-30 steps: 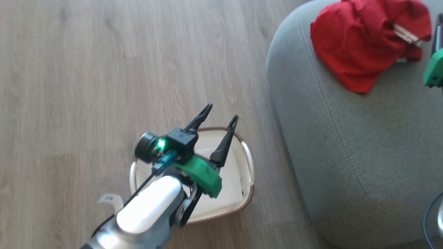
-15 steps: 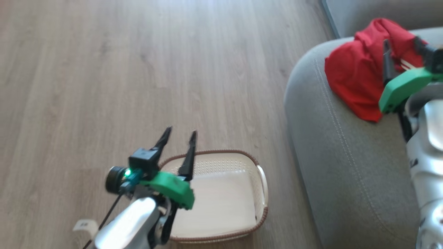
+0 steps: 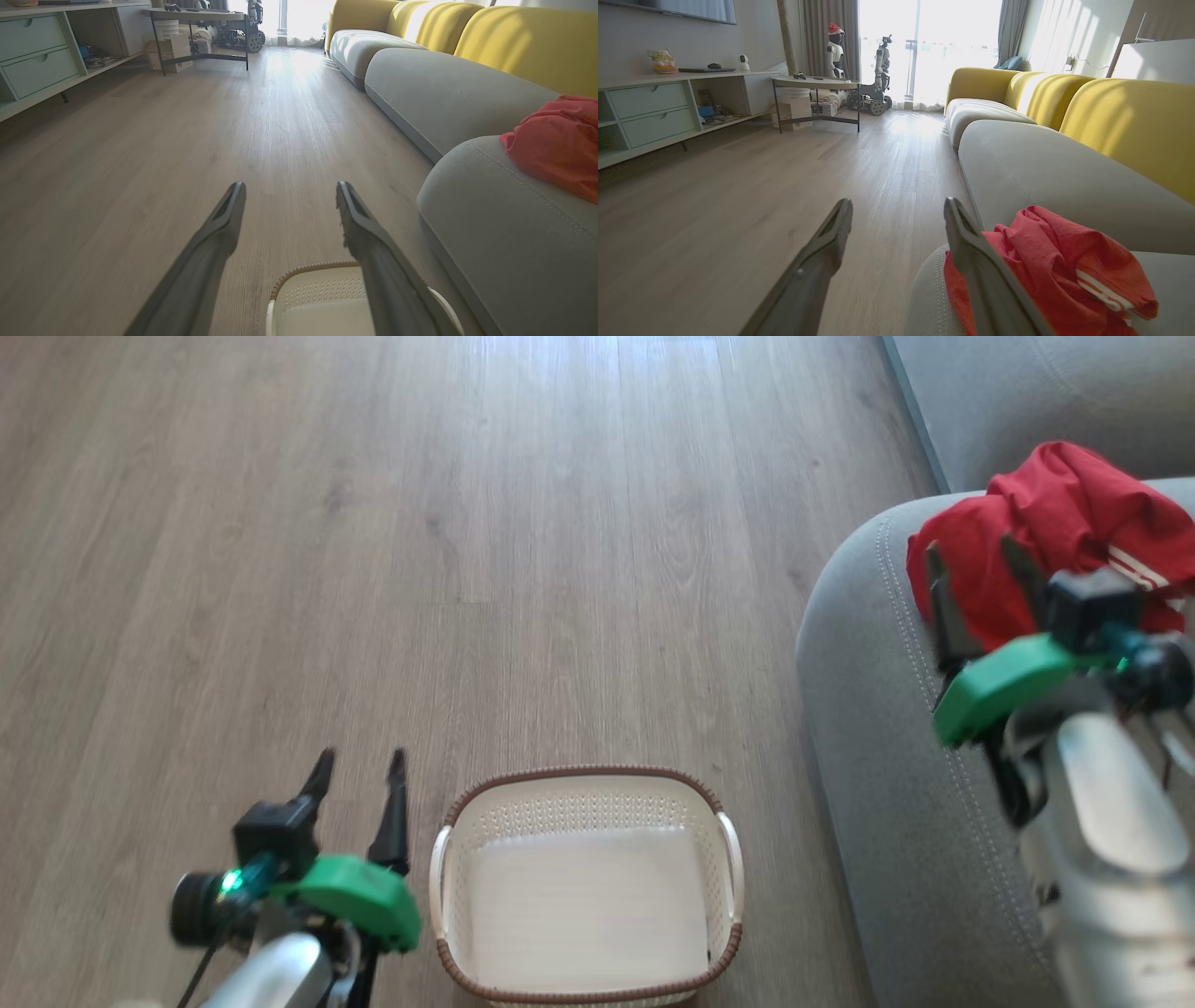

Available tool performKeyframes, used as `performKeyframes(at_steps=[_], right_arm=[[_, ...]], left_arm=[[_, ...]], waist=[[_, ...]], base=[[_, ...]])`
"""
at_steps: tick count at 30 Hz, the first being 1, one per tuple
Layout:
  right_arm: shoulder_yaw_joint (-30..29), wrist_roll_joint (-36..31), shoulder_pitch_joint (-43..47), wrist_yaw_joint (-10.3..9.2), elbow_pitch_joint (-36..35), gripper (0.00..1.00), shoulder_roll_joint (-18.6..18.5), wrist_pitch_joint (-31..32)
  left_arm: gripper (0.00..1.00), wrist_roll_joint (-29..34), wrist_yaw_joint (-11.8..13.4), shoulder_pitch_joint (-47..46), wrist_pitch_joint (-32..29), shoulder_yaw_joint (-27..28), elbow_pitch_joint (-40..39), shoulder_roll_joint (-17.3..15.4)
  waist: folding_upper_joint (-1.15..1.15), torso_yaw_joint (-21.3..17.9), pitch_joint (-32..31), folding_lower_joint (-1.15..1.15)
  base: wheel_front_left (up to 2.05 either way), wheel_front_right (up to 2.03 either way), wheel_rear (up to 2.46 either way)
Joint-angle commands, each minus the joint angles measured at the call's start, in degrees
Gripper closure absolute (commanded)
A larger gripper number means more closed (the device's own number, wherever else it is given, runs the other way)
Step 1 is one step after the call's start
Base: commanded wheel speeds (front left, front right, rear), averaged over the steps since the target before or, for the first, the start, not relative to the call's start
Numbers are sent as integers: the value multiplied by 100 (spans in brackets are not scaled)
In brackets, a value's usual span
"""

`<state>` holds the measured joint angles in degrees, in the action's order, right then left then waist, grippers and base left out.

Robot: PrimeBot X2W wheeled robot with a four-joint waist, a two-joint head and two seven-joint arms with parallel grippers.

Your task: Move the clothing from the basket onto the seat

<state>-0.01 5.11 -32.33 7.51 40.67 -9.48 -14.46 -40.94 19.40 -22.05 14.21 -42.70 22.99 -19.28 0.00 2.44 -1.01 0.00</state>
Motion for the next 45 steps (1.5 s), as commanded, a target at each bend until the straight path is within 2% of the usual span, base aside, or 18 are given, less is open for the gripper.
performKeyframes(at_steps=[1, 8, 14, 22, 32, 45], right_arm=[[149, 95, 142, -2, -406, 0, 127, -53], [133, 82, 1094, -2, -1301, 0, 457, -53], [149, 43, 1719, -2, -1882, 0, 625, -14], [616, 425, 2558, -2, -2693, 0, 658, -13], [384, 515, 3136, -2, -3116, 0, 659, -17], [322, 749, 3554, -2, -3147, 0, 659, -7]], left_arm=[[0, -92, 67, -12, 47, 317, -200, -284], [0, -172, 211, 515, 62, 546, -544, -601], [0, -92, 366, 935, 74, 756, -893, -725], [0, 249, 543, 1836, 77, 1373, -1746, -786], [0, 518, 401, 2552, 78, 1828, -2175, -629], [0, 677, 67, 2597, 78, 2005, -1935, -378]], waist=[[0, 30, -37, 0], [0, 84, -122, 0], [0, 122, -171, 0], [0, 156, -218, 0], [0, 231, -305, 0], [0, 194, -332, 0]], base=[[0, 0, 0], [0, 0, 0], [0, 0, 0], [0, 0, 0], [0, 0, 0], [0, 0, 0]])
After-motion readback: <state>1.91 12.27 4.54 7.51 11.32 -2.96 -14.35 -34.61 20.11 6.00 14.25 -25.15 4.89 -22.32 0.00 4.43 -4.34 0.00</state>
